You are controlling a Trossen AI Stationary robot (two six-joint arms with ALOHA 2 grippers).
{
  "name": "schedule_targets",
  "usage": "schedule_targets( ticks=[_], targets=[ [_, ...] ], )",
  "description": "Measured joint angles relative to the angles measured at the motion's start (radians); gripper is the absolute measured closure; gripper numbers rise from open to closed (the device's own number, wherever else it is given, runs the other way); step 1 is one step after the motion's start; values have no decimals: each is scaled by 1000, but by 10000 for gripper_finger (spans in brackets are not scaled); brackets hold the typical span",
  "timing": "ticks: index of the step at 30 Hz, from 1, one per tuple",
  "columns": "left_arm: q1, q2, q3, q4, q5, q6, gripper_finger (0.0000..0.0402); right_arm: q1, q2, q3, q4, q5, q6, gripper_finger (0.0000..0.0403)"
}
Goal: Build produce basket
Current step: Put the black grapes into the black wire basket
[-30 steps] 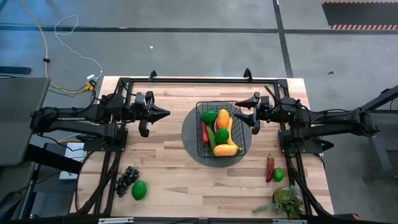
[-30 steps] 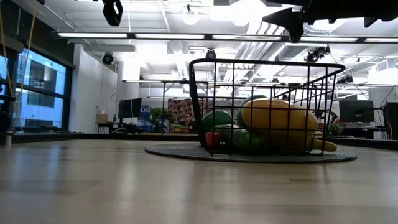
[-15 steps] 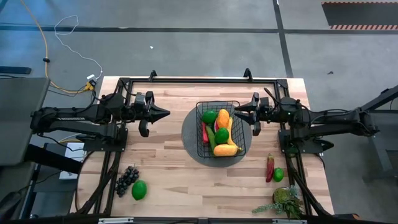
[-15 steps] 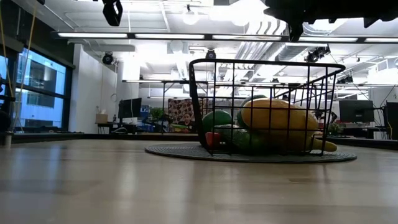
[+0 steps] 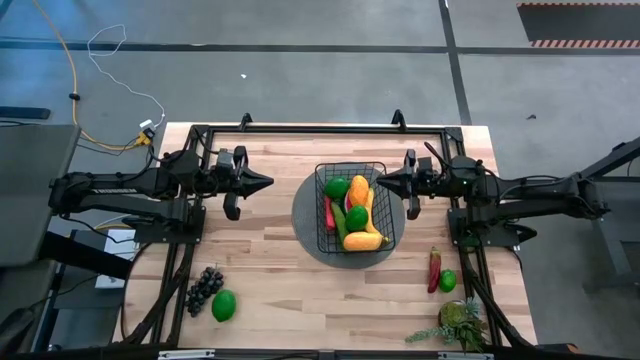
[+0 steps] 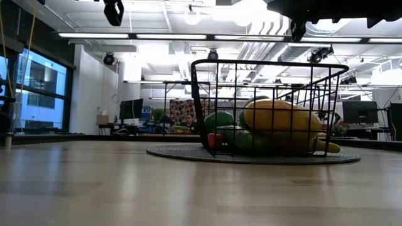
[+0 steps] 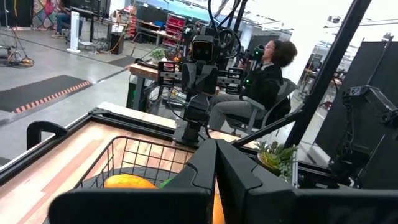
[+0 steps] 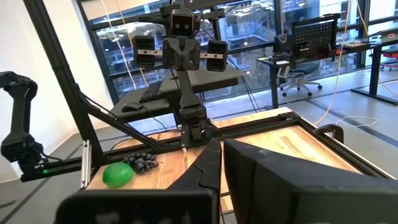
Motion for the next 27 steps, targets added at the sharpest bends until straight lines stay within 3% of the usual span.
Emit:
schedule_targets(
  ticks=[7,12,27],
  targets=[
    [0,0,0,0,1,6,398,0,0,0,0,0,0,402],
    [0,0,0,0,-5,46,367,0,0,0,0,0,3,402],
    [0,0,0,0,-104,42,160,0,0,0,0,1,28,403]
  ],
)
